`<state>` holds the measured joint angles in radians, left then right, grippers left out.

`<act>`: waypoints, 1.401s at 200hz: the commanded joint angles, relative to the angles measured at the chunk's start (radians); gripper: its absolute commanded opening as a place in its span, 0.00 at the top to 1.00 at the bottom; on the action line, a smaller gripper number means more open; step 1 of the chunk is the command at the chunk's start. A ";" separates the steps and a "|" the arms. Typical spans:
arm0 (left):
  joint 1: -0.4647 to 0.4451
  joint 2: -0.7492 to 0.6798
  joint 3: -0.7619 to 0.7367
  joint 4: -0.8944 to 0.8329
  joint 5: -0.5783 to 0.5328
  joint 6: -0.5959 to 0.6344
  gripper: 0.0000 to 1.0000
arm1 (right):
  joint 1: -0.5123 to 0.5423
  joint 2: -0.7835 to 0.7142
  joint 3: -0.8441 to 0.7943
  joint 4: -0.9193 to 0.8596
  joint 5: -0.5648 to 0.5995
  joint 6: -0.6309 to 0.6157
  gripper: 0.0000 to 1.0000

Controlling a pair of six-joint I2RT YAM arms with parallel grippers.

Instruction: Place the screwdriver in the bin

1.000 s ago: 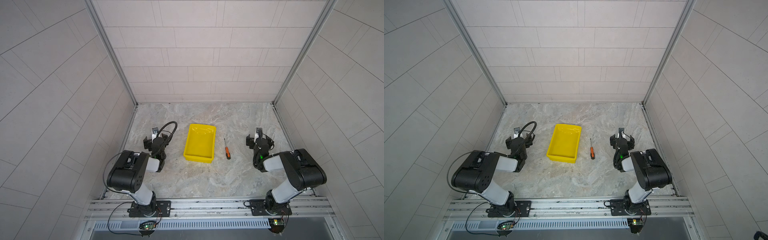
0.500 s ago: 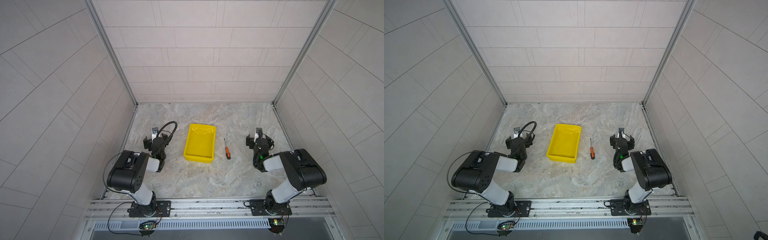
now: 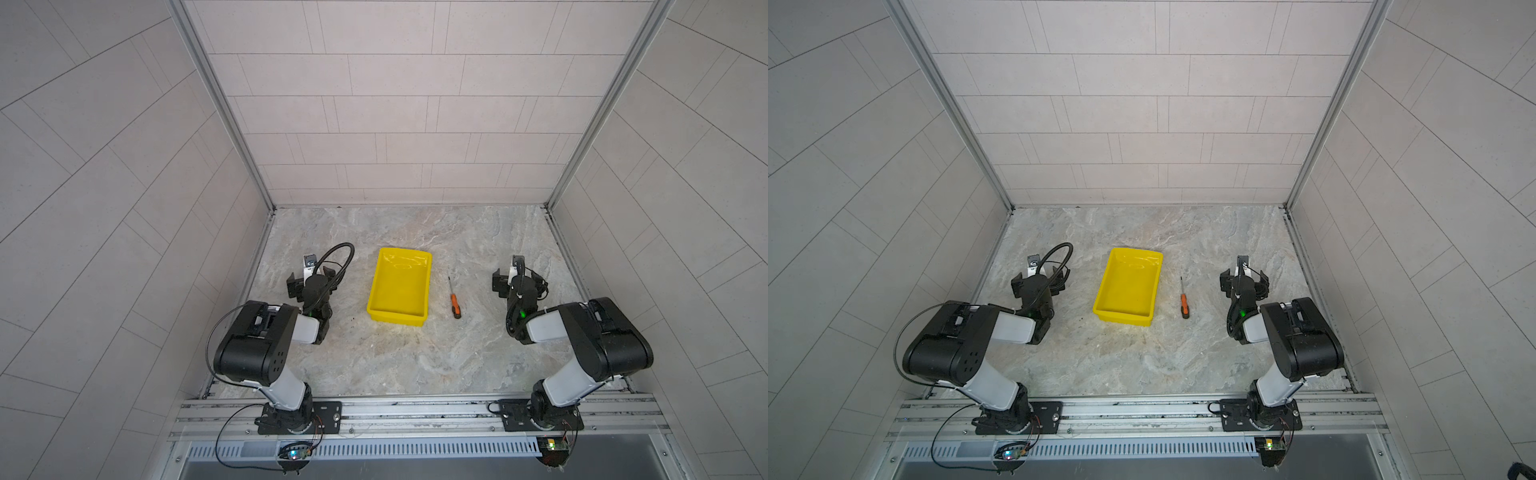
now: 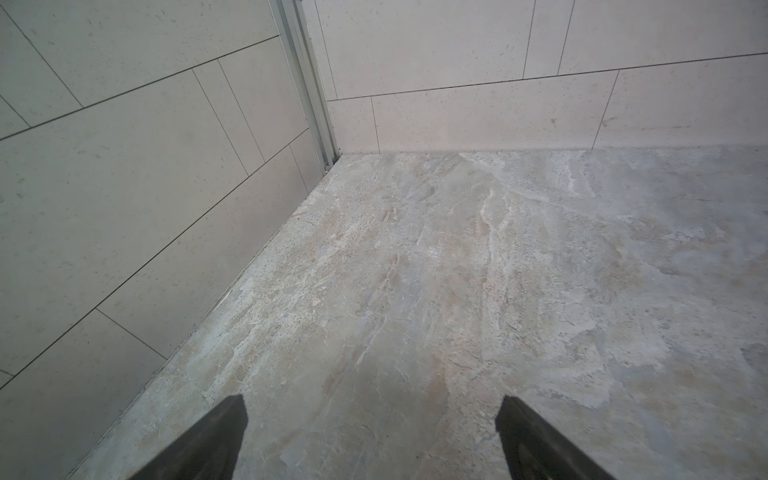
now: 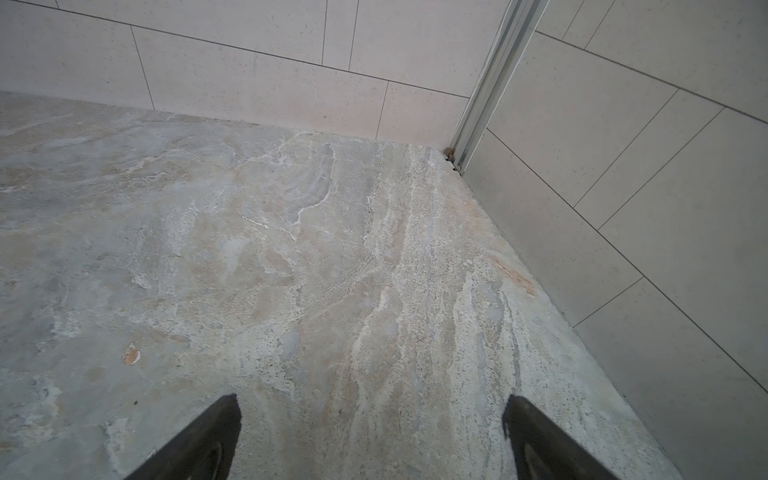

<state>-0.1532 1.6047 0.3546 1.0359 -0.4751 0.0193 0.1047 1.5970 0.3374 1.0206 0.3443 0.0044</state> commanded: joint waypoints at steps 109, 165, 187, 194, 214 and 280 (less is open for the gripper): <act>0.005 0.003 -0.008 0.027 -0.002 0.002 0.00 | 0.006 -0.008 0.009 0.004 0.014 0.000 0.01; 0.007 0.003 -0.008 0.026 0.001 0.001 0.00 | 0.006 -0.008 0.008 0.003 0.014 0.002 0.01; 0.007 0.001 -0.014 0.037 0.005 0.003 0.00 | 0.006 -0.009 0.005 0.010 0.013 -0.002 0.01; 0.006 0.001 -0.028 0.064 0.026 0.011 0.00 | 0.011 -0.011 -0.003 0.028 0.013 -0.009 0.01; -0.005 -0.025 -0.093 0.157 0.083 0.049 0.00 | 0.048 -0.032 -0.067 0.147 0.033 -0.052 0.00; -0.285 -0.659 0.155 -0.891 0.104 -0.005 0.00 | 0.147 -0.584 0.194 -0.897 0.042 0.133 0.01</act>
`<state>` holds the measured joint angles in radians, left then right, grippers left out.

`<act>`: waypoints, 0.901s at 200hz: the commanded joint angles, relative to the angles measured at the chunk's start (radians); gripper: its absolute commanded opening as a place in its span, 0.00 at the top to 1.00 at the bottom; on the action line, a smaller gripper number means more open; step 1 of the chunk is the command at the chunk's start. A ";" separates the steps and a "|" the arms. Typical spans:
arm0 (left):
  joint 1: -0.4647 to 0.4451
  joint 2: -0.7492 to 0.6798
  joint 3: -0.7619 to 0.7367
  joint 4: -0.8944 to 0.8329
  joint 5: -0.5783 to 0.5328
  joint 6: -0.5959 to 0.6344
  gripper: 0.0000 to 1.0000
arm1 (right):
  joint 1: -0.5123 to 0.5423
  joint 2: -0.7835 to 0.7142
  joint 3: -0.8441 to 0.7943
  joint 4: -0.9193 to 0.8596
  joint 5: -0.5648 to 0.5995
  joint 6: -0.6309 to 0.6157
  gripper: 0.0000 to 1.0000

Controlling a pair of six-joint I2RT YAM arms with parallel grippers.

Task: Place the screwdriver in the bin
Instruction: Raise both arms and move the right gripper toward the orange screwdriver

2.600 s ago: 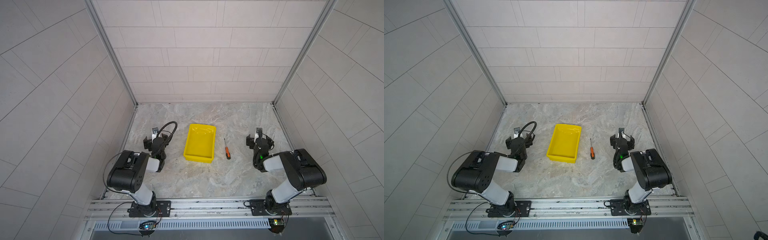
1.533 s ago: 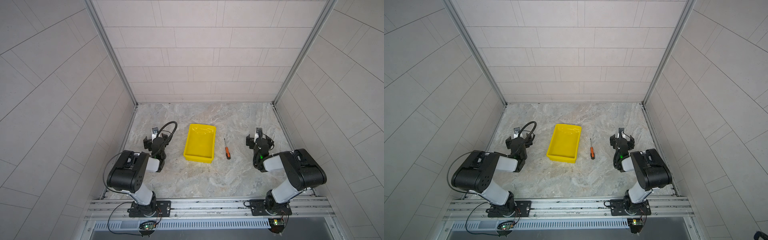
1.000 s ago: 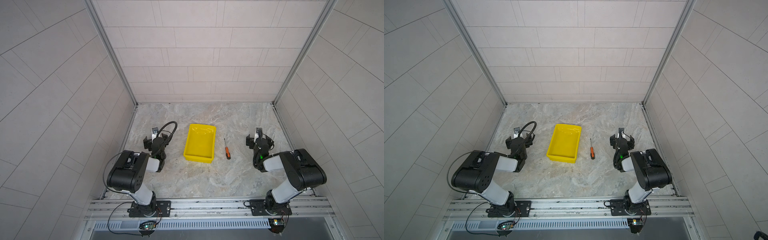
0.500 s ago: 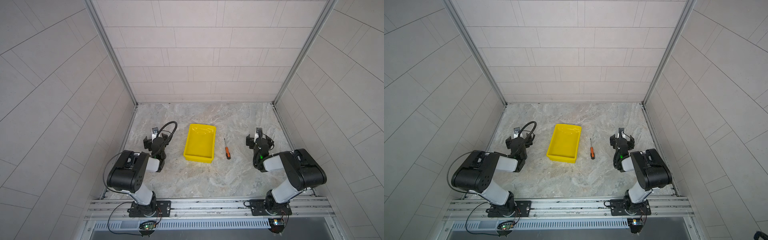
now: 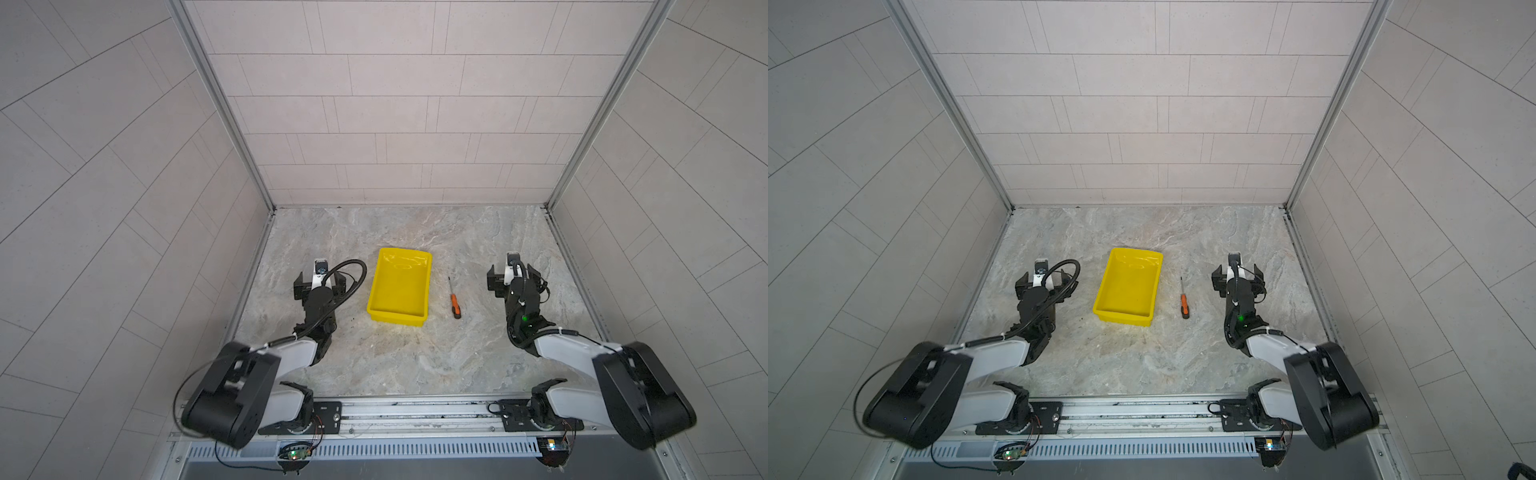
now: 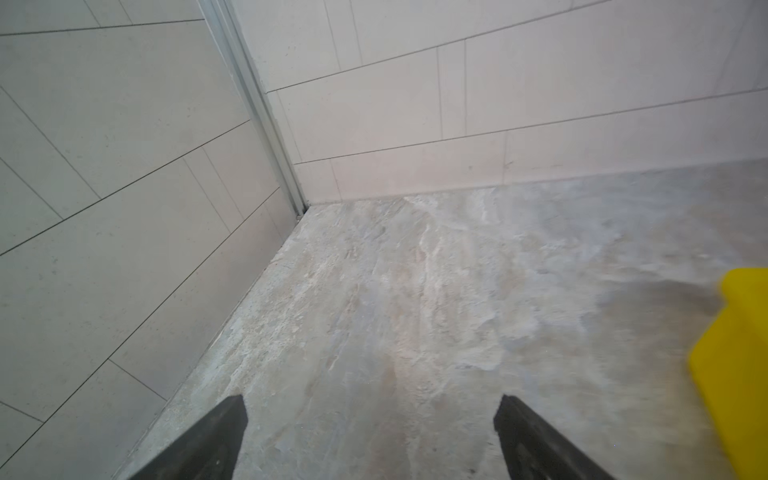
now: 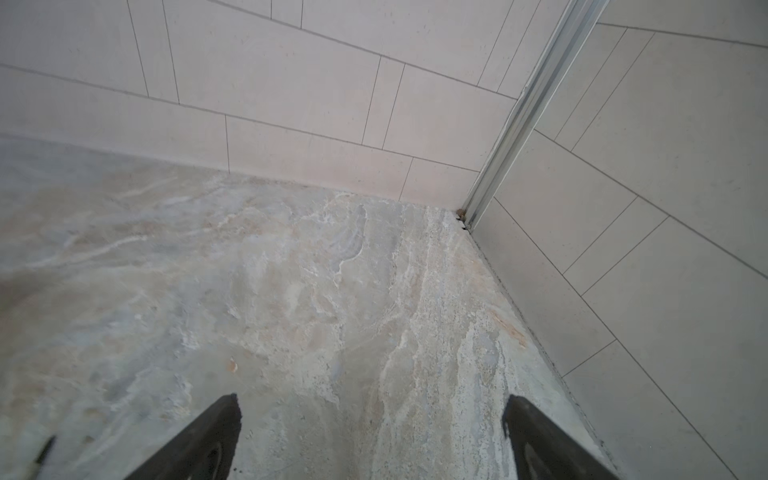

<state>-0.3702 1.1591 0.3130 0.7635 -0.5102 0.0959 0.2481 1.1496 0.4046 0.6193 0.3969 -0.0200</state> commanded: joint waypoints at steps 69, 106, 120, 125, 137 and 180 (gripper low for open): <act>-0.078 -0.473 0.183 -1.123 0.391 -0.518 0.00 | -0.075 -0.342 0.032 -1.031 -0.179 0.693 0.01; -0.075 -0.510 0.107 -1.151 0.302 -0.613 0.00 | -0.008 -0.509 -0.101 -0.915 -0.159 0.626 0.01; -0.075 -0.507 0.103 -1.142 0.306 -0.613 0.00 | 0.012 -0.546 -0.109 -0.915 -0.161 0.612 0.01; -0.075 -0.502 0.105 -1.147 0.296 -0.615 0.00 | 0.020 -0.549 -0.113 -0.909 -0.154 0.610 0.01; -0.075 -0.480 0.112 -1.153 0.271 -0.623 0.00 | 0.039 -0.544 -0.113 -0.898 -0.135 0.608 0.01; -0.074 -0.389 0.176 -1.218 0.198 -0.647 0.00 | 0.151 -0.436 -0.072 -0.888 -0.032 0.596 0.02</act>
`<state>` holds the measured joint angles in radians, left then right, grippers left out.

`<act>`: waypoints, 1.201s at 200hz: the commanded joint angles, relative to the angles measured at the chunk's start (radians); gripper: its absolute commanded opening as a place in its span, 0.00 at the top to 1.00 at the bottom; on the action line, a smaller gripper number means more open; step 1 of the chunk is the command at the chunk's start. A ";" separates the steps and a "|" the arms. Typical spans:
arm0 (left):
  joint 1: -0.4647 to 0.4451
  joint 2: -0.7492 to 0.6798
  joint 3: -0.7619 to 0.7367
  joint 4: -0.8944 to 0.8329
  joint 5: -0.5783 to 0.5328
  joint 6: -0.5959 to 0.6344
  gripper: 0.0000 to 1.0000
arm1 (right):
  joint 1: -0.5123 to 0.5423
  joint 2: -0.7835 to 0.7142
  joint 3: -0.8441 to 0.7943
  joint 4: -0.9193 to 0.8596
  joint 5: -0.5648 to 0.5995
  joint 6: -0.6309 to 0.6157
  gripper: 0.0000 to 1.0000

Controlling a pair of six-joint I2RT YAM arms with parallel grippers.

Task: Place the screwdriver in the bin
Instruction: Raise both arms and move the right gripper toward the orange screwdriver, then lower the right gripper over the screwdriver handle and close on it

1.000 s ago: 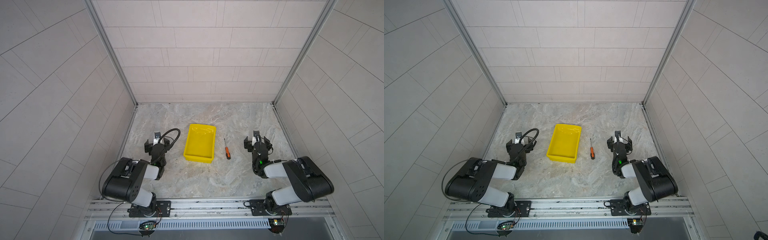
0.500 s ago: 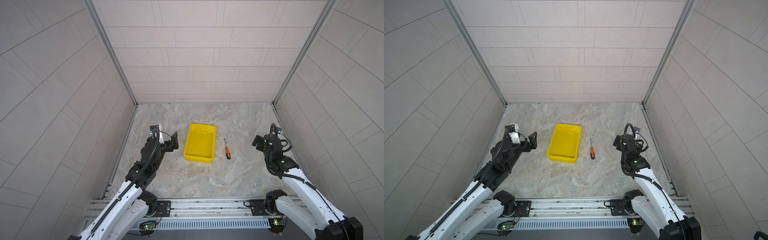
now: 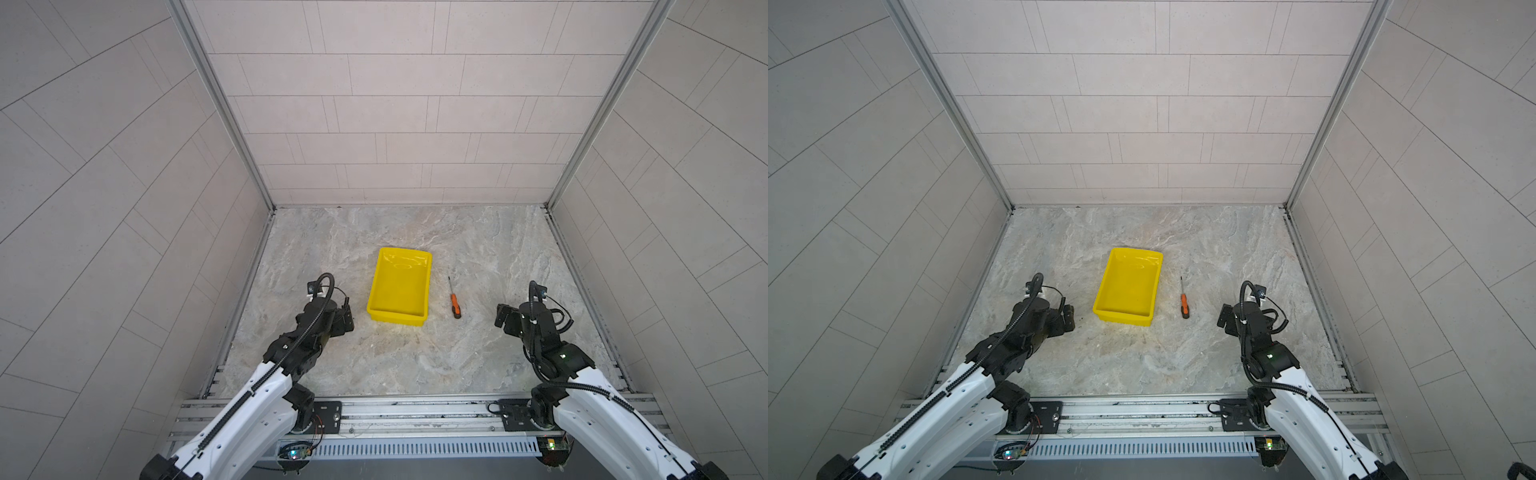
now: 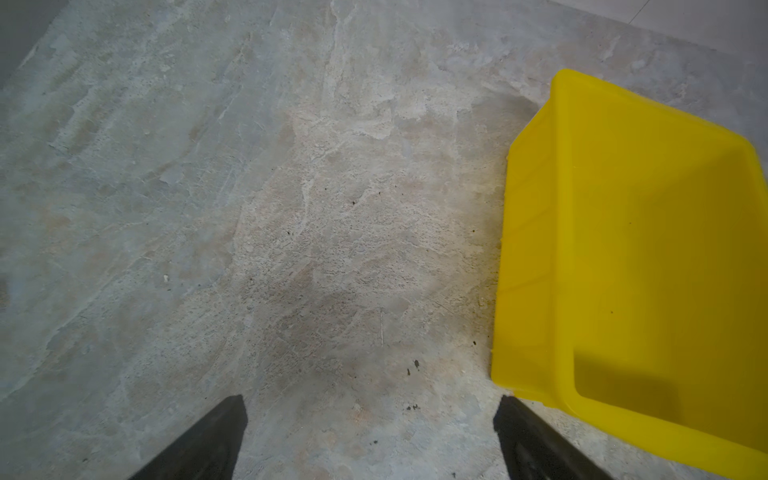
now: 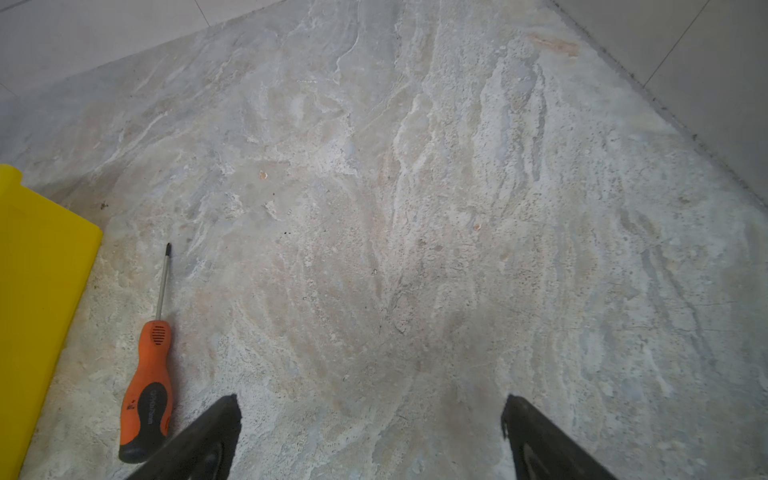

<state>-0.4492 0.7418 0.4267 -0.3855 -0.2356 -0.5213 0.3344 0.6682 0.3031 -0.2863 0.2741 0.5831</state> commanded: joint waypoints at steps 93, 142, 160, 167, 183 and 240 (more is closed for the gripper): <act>0.009 -0.048 0.022 -0.140 -0.273 -0.134 0.00 | 0.184 0.485 0.345 -0.033 -0.192 -0.026 0.01; 0.009 0.028 0.051 -0.141 -0.260 -0.114 0.00 | 0.186 0.802 0.593 -0.199 -0.355 -0.022 0.36; 0.009 0.026 0.046 -0.139 -0.257 -0.111 0.00 | 0.190 0.873 0.632 -0.227 -0.350 -0.023 0.37; 0.009 0.020 0.042 -0.137 -0.256 -0.111 0.00 | 0.192 0.889 0.634 -0.227 -0.351 -0.023 0.37; 0.009 0.003 0.031 -0.121 -0.240 -0.101 0.00 | 0.194 0.914 0.639 -0.220 -0.344 -0.030 0.37; 0.008 -0.021 0.020 -0.118 -0.229 -0.098 0.00 | 0.195 0.969 0.656 -0.244 -0.309 -0.054 0.50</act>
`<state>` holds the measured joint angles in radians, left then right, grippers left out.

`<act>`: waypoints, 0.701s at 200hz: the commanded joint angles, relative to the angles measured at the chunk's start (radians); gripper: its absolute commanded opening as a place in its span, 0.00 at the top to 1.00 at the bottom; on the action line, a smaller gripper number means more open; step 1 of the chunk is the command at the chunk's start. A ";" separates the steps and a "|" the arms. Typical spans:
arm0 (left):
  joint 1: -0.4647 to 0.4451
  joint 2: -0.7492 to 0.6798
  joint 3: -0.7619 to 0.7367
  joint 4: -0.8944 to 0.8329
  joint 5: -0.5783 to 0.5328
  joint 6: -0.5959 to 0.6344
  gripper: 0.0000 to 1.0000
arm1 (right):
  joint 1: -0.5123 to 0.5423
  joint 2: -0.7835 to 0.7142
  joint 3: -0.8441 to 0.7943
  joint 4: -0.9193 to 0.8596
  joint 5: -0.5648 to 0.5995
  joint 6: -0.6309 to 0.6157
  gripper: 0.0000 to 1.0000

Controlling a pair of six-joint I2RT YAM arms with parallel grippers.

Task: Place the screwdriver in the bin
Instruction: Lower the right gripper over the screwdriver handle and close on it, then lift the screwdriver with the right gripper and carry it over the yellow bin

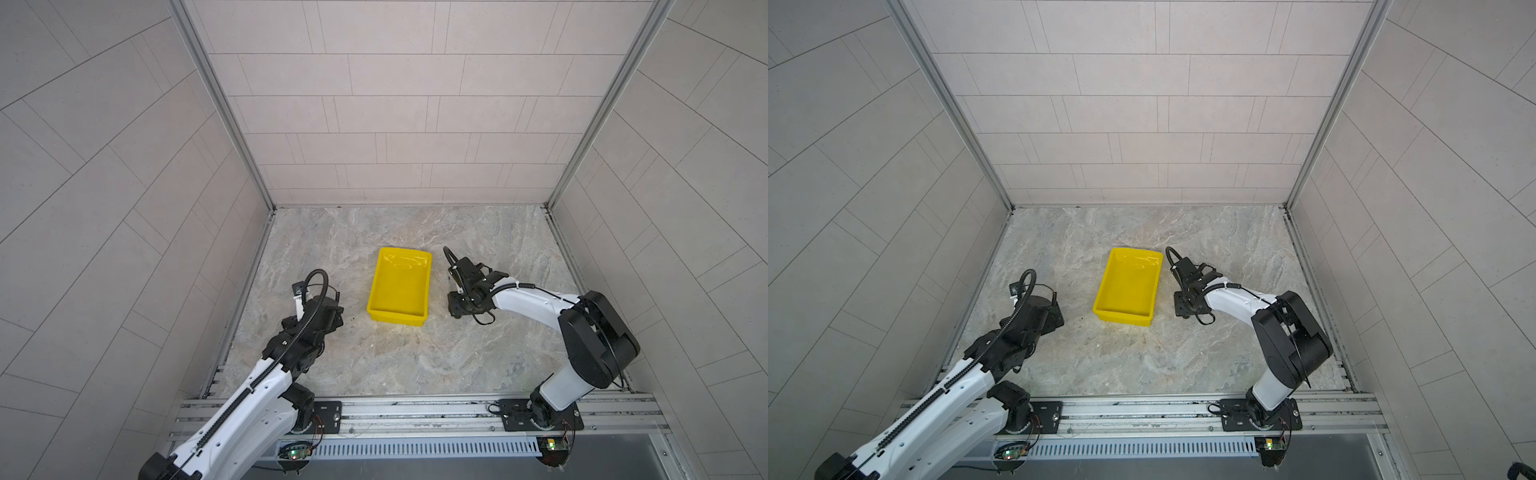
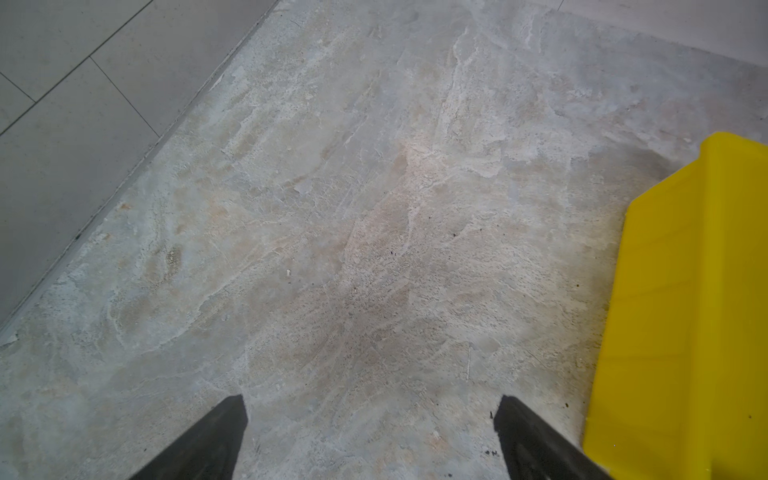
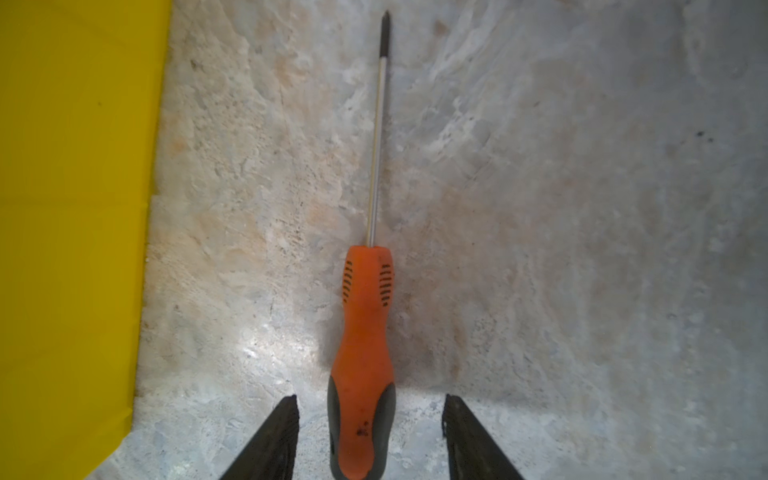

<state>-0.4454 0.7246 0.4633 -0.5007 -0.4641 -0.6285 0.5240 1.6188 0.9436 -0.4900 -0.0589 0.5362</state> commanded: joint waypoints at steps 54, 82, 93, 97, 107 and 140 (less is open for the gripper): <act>0.005 0.045 -0.003 0.012 0.009 0.017 0.00 | 0.019 0.050 -0.002 -0.003 0.029 0.010 0.51; 0.005 0.084 0.005 0.013 0.018 0.026 0.00 | 0.023 0.070 0.003 -0.005 0.033 0.010 0.62; 0.005 0.085 0.003 0.018 0.020 0.026 0.00 | 0.022 0.069 -0.003 0.001 0.042 0.012 0.68; 0.005 0.087 0.003 0.022 0.023 0.026 0.00 | 0.023 0.069 -0.005 0.005 0.045 0.014 0.70; 0.004 0.092 0.005 0.025 0.024 0.029 0.00 | 0.022 0.065 -0.006 0.009 0.045 0.017 0.71; 0.004 0.088 0.001 0.021 0.020 0.022 0.00 | 0.026 -0.007 -0.037 -0.007 0.042 0.036 0.75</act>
<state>-0.4454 0.8154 0.4614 -0.4839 -0.4381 -0.6109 0.5434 1.6718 0.9398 -0.4679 -0.0402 0.5488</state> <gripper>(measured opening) 0.998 0.270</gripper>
